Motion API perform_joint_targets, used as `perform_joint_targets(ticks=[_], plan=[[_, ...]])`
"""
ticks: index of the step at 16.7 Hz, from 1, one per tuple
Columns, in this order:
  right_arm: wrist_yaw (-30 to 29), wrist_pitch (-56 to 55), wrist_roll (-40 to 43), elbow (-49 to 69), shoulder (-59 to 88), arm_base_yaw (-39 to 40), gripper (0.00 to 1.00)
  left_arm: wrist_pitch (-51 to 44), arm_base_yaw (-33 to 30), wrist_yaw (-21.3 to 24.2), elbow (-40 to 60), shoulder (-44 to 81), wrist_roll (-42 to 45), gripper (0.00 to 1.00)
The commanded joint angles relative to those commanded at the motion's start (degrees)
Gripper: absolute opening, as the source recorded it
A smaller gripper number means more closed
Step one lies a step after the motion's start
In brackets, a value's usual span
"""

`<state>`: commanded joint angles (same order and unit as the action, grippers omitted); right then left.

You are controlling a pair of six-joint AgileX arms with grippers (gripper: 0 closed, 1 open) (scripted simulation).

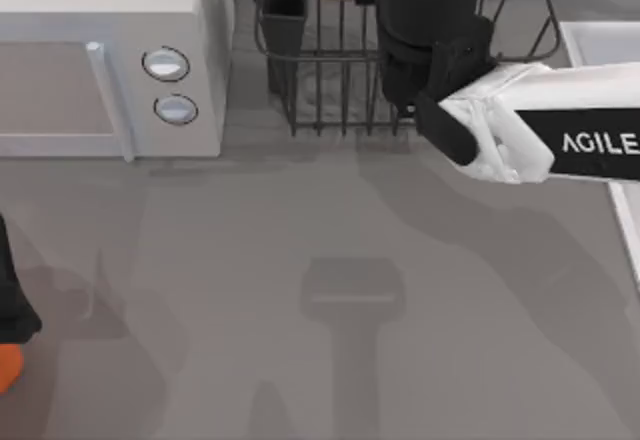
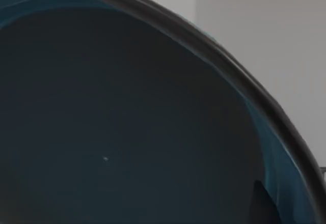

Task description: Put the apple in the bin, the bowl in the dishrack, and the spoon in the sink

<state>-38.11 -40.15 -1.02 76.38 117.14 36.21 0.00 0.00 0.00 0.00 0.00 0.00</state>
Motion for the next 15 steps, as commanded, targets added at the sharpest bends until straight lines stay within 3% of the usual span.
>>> perform_joint_targets(ticks=[13, 15], plan=[[0.00, 0.00, 0.00, 0.00, 0.00, 0.00, 0.98, 0.00, 0.00, 0.00, 0.00, 0.00, 0.00, 1.00], [0.00, 0.00, 0.00, 0.00, 0.00, 0.00, 1.00, 0.00, 0.00, 0.00, 0.00, 0.00, 0.00, 1.00]])
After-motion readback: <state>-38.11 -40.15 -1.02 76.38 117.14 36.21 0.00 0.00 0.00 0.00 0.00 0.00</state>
